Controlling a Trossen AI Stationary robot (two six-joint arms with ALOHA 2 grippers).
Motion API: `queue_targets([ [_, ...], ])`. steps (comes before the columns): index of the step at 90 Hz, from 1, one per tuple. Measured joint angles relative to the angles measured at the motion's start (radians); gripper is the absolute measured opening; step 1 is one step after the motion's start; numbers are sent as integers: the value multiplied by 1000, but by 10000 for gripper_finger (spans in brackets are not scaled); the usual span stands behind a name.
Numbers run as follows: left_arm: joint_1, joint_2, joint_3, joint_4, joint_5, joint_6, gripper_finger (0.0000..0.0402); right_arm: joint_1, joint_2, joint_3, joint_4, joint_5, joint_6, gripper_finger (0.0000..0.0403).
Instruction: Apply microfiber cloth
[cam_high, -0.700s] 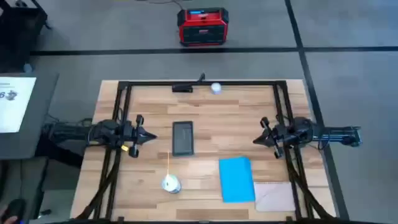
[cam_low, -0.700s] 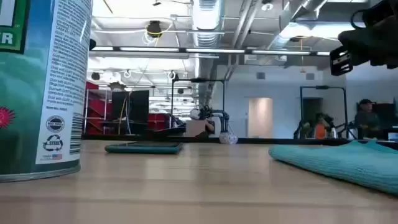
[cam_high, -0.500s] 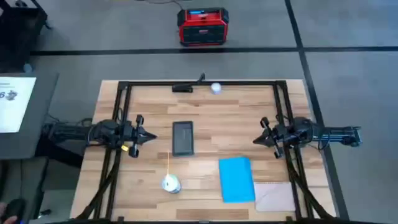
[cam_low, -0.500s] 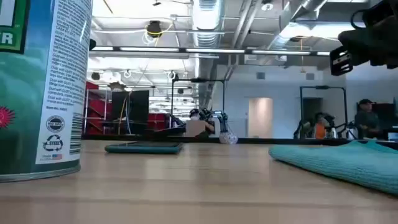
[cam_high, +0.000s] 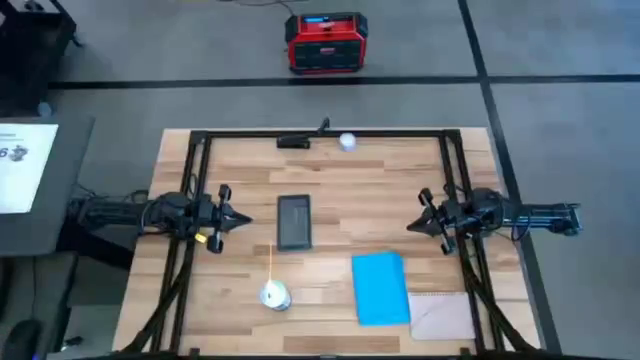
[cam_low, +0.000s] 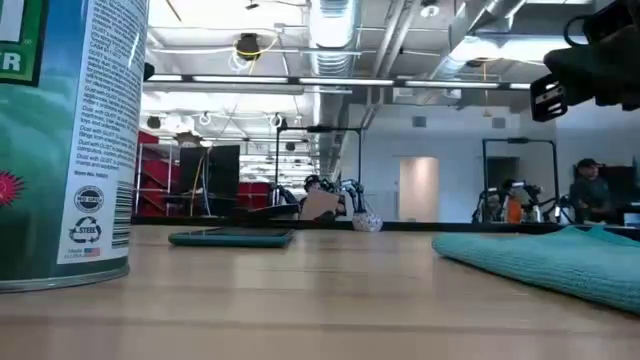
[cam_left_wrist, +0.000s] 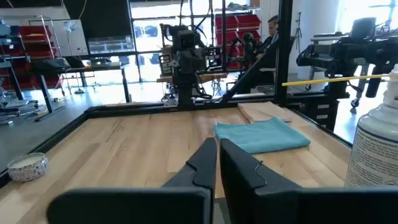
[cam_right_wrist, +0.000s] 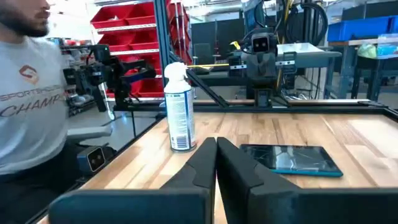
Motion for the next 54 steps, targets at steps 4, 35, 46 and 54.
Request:
queue_targets([
  [4,0,0,0,0,0,0,0,0,0,0,0,0,0,0],
  [35,0,0,0,0,0,0,0,0,0,0,0,0,0,0],
  [46,0,0,0,3,-1,10,0,0,0,0,0,0,0,0],
  [54,0,0,0,20,-11,43,0,0,0,0,0,0,0,0],
])
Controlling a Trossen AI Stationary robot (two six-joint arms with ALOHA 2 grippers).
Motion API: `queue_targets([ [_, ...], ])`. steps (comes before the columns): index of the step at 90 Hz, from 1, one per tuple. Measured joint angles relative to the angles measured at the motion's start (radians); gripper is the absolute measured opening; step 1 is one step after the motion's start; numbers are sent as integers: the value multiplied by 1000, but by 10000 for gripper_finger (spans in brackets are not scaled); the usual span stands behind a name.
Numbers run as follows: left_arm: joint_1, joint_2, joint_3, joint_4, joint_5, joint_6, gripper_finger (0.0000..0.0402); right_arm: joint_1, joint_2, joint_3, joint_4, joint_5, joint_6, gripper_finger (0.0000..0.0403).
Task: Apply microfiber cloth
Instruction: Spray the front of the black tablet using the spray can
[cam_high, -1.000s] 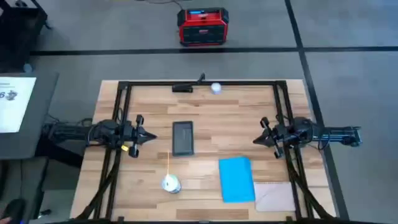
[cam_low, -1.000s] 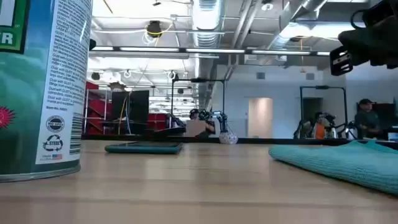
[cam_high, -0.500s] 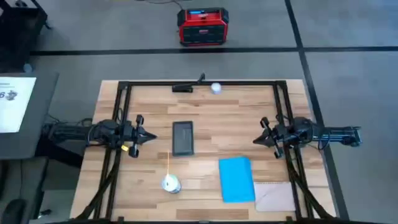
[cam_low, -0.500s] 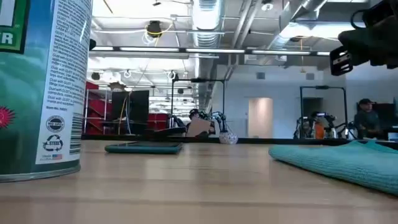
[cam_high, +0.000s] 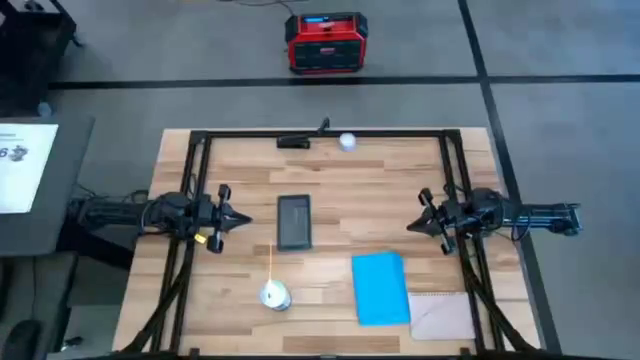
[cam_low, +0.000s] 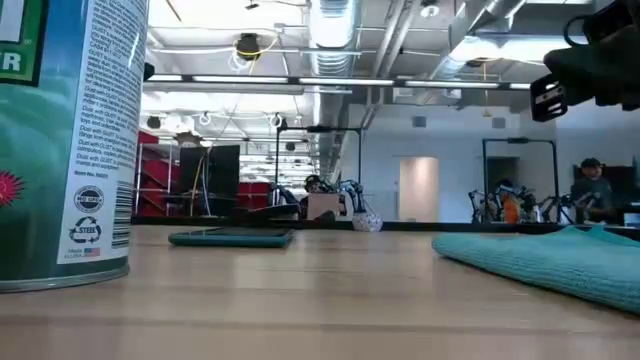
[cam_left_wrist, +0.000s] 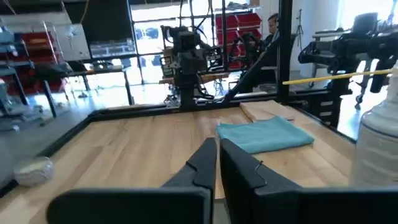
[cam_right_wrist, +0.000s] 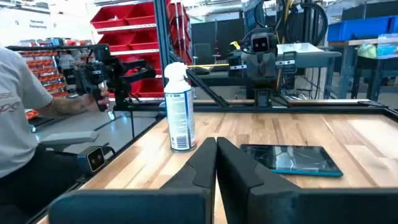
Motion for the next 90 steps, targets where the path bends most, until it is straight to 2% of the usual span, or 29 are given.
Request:
queue_targets([
  [25,0,0,0,19,-1,-57,0,0,0,0,0,0,0,0],
  [59,0,0,0,24,-25,-19,0,-10,0,0,34,7,-1,0],
  [75,0,0,0,24,-78,-13,0,-10,0,0,71,99,-99,0],
  [90,0,0,0,19,-99,-39,0,-10,1,0,147,102,-104,0],
])
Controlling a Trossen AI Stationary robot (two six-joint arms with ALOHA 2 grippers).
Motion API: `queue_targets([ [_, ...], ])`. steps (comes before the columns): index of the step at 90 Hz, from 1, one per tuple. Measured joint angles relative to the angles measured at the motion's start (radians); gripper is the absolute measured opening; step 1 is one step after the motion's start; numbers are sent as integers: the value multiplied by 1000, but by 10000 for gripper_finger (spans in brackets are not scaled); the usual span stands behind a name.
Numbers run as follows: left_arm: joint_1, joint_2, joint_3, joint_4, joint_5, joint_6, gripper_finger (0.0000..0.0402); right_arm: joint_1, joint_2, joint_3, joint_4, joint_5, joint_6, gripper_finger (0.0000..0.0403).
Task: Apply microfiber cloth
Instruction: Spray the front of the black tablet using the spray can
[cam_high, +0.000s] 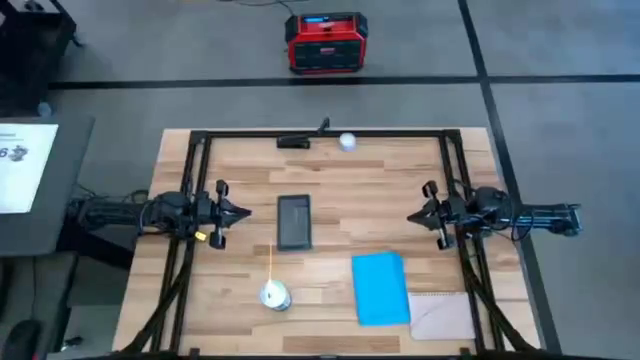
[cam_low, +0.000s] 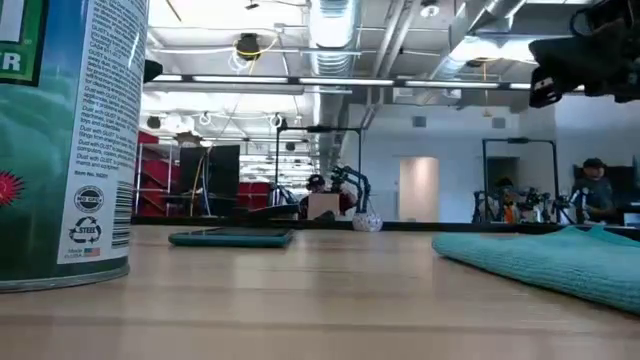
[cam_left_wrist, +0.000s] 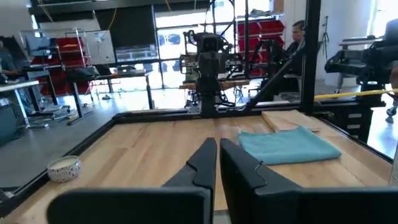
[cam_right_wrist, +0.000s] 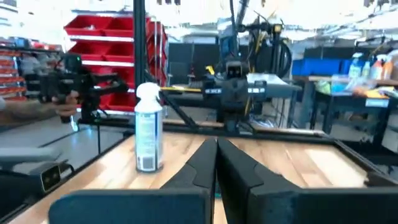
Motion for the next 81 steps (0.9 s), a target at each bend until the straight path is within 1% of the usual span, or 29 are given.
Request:
queue_targets([
  [23,0,15,0,-16,-9,-30,0,2,-1,13,118,-1,-4,0],
  [38,0,35,0,-17,-11,-31,0,-1,-1,15,157,1,-3,0],
  [48,0,51,0,-17,-20,-31,0,-1,21,15,140,52,-3,0],
  [62,0,75,0,-6,-35,-36,0,-3,125,15,155,119,-3,0],
  [81,0,83,0,-2,-67,-46,0,-38,361,32,319,138,-4,0],
])
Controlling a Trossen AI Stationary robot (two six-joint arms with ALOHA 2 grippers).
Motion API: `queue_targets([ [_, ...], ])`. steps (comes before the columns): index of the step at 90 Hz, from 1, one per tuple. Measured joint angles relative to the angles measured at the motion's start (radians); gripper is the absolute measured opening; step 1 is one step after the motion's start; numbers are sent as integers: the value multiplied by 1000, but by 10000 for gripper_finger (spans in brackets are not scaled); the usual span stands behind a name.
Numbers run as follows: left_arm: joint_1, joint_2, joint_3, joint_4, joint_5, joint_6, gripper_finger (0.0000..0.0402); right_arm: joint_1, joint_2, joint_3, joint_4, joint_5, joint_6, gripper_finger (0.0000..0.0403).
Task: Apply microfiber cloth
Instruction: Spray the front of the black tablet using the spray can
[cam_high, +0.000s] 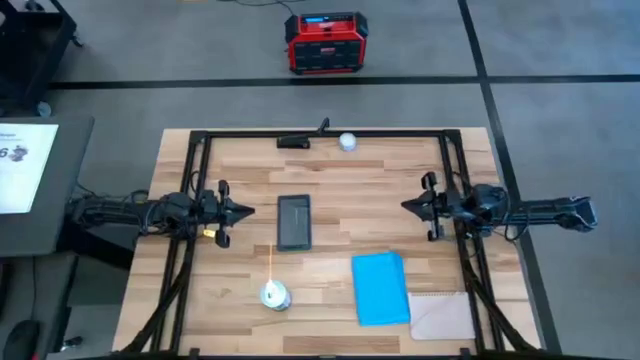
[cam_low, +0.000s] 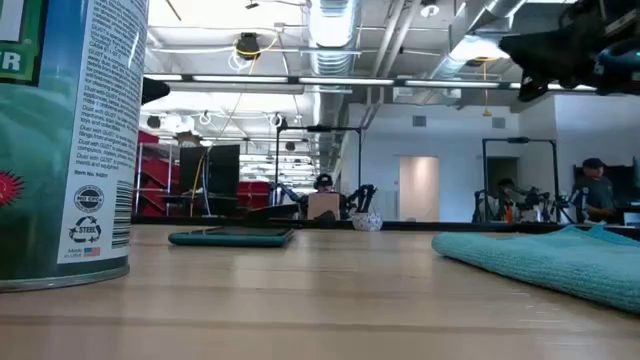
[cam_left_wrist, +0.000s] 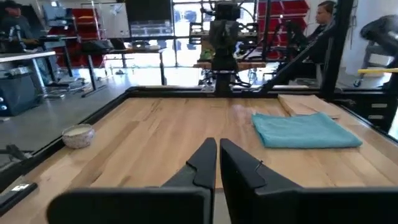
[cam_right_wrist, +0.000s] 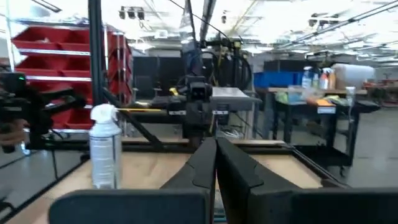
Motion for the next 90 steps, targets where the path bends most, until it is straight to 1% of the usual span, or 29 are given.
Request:
queue_targets([
  [14,0,0,0,1,0,0,0,-28,247,112,2,0,0,0],
  [26,0,0,0,4,0,3,0,-42,517,280,-8,-13,-43,0],
  [42,0,0,0,7,0,8,0,-68,880,579,-188,-112,-133,0],
  [52,0,0,0,9,1,18,0,-74,1058,753,-297,-119,-163,0],
  [59,0,0,0,12,1,19,0,-74,1142,846,-336,-120,-194,0],
  [68,0,0,0,12,1,19,0,-74,1213,940,-380,-121,-227,0],
  [78,0,0,0,13,1,18,0,-74,1259,1008,-419,-121,-242,0],
  [90,0,0,0,13,1,17,0,-79,1285,1059,-474,-121,-244,0],
])
